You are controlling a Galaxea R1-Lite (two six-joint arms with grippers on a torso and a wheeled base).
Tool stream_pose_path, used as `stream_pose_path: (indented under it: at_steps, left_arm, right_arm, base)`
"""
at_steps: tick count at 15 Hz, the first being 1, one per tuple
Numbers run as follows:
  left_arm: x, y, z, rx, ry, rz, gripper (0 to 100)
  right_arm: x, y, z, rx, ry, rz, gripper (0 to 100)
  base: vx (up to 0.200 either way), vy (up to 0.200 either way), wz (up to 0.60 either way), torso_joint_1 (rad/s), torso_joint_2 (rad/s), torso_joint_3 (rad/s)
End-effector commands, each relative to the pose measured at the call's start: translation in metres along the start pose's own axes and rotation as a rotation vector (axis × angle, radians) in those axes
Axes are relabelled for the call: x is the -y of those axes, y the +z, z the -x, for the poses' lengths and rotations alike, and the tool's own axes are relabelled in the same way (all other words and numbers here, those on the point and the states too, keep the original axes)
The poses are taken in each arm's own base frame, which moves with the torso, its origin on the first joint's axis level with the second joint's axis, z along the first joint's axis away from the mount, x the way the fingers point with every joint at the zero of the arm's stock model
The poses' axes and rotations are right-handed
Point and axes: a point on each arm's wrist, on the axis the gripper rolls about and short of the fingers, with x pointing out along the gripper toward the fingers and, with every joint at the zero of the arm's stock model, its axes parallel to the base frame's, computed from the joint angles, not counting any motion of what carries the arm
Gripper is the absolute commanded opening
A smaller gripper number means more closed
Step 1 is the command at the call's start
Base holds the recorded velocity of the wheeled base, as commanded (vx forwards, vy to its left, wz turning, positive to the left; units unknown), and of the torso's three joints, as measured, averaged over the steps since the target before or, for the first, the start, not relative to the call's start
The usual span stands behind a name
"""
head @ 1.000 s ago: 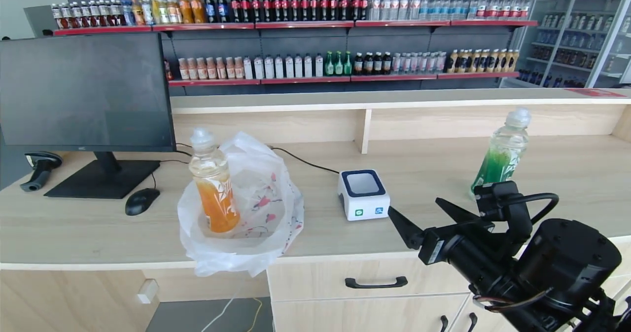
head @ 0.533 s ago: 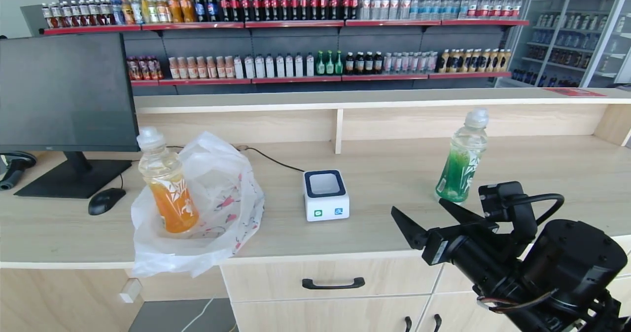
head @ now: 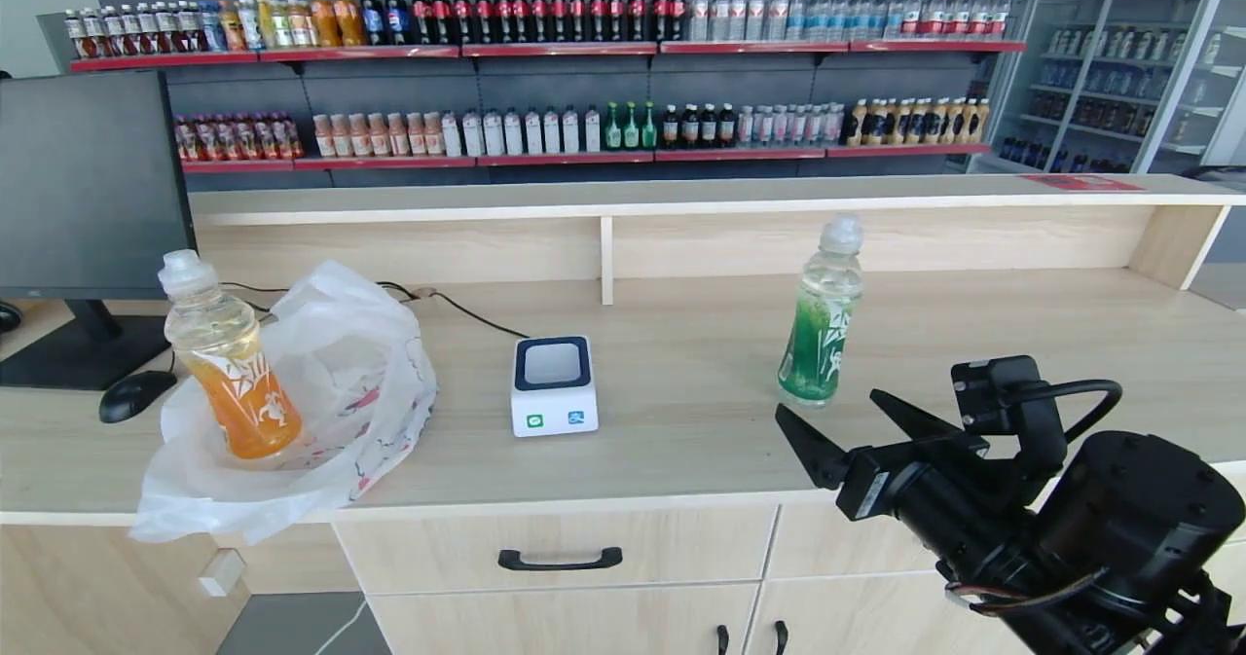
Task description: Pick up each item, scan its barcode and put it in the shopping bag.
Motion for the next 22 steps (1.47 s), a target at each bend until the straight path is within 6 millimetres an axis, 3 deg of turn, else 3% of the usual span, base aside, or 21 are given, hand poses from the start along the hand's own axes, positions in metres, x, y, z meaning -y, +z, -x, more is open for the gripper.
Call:
stream_pose_path:
  at_steps: [1, 5, 11, 17, 22]
  left_arm:
    - [0.0000, 0.0000, 0.0000, 0.000, 0.000, 0.001, 100]
    - [0.0000, 0.0001, 0.0000, 0.002, 0.000, -0.001, 100]
    - [0.0000, 0.0000, 0.0000, 0.000, -0.001, -0.003, 100]
    - [0.0000, 0.0001, 0.0000, 0.002, -0.001, 0.001, 100]
    - [0.0000, 0.0000, 0.0000, 0.000, 0.000, -0.001, 100]
  right_arm:
    - [0.0001, -0.0002, -0.0003, 0.000, 0.000, 0.001, 100]
    - [0.0058, 0.0000, -0.0025, 0.001, -0.025, 0.001, 100]
    - [0.0061, -0.0015, -0.0032, -0.004, -0.027, 0.003, 100]
    - [0.0038, -0.0065, -0.0010, -0.028, -0.016, 0.011, 100]
    - [0.0037, -0.0062, -0.0012, -0.026, -0.016, 0.011, 100]
  base:
    - [0.000, -0.200, 0.00, 0.002, 0.00, 0.007]
    - [0.000, -0.200, 0.00, 0.004, 0.00, 0.004]
    - [0.000, 0.000, 0.00, 0.000, 0.00, 0.000]
    - [0.200, 0.000, 0.00, 0.004, 0.00, 0.002]
    - [0.000, 0.000, 0.00, 0.000, 0.00, 0.000]
